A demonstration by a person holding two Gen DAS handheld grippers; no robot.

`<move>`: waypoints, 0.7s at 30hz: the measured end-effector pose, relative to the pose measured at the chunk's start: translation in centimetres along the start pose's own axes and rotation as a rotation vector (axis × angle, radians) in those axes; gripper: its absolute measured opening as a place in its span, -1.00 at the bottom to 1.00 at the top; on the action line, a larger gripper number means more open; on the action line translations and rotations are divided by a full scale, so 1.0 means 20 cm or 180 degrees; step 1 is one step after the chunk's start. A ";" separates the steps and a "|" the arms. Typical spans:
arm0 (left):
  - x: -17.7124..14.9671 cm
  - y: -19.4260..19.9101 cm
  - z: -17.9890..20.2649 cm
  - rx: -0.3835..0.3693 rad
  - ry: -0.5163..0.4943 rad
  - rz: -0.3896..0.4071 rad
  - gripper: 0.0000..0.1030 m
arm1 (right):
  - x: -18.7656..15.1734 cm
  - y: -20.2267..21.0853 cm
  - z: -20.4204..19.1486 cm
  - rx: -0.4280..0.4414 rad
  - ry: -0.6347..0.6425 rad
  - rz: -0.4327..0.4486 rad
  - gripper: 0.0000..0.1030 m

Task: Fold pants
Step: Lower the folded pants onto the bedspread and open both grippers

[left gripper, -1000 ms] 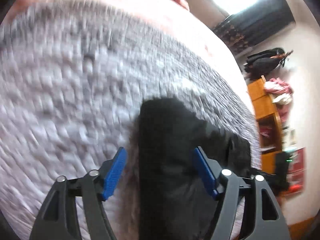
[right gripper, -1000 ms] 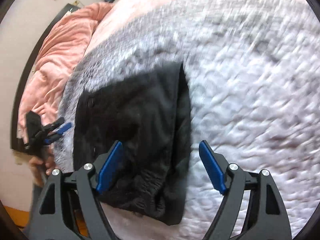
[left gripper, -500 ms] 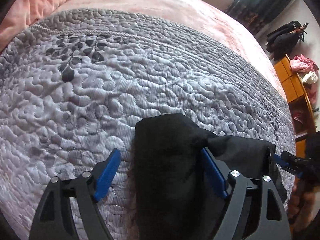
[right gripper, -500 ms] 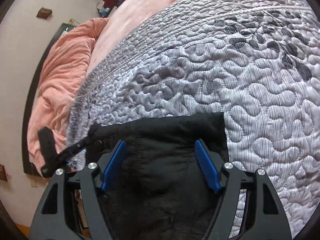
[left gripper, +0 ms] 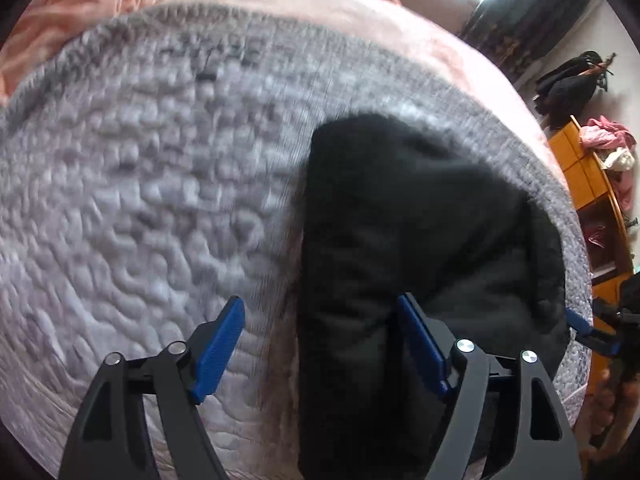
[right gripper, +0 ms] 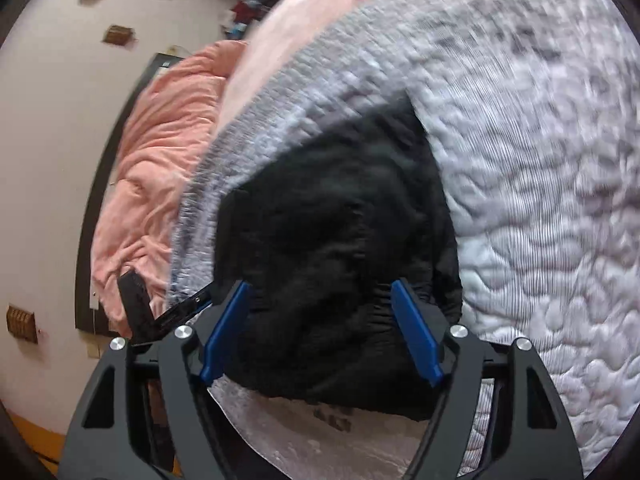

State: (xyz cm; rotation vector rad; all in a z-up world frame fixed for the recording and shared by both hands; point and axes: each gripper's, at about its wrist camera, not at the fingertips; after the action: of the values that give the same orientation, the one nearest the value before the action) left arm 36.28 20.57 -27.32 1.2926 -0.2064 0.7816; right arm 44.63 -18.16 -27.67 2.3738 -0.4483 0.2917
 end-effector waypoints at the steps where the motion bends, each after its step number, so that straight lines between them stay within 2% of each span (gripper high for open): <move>1: 0.00 -0.01 -0.01 -0.0018 0.0051 -0.0013 0.54 | -0.01 -0.01 0.01 -0.0029 -0.0030 0.0003 0.35; 4: 0.00 0.06 -0.02 -0.0107 0.0166 0.0057 0.44 | -0.02 0.07 -0.05 0.0054 -0.0040 0.0063 0.39; 8: -0.07 0.28 0.00 -0.0331 0.0105 0.0323 0.47 | -0.11 0.19 -0.14 0.0267 0.0063 0.0127 0.42; 10: -0.17 0.30 0.02 -0.0347 0.0022 0.0249 0.47 | -0.18 0.16 -0.14 0.0263 0.0044 0.0028 0.42; 11: -0.21 0.29 0.03 -0.0281 -0.0047 0.0192 0.47 | -0.22 0.12 -0.12 0.0188 0.0027 -0.0052 0.41; 14: -0.30 0.19 0.03 -0.0186 -0.0080 0.0024 0.57 | -0.27 0.00 -0.02 0.0043 -0.0118 -0.0183 0.28; 17: -0.30 0.16 0.01 -0.0185 -0.0021 -0.0020 0.62 | -0.30 -0.02 0.00 0.0019 -0.0145 -0.0176 0.28; 21: -0.30 0.28 0.01 -0.0268 -0.0010 0.0139 0.58 | -0.32 0.14 -0.08 0.0130 -0.0070 0.0034 0.47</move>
State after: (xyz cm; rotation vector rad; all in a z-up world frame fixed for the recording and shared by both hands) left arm 28.46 18.43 -26.19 1.2132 -0.2680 0.7998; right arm 37.44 -17.57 -26.94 2.4172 -0.4697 0.2825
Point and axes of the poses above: each gripper's, at about its wrist camera, not at the fingertips, and y roughly against the way its jaws point, z to its right, x to its top, and after that the axes turned 15 degrees about z, right-handed
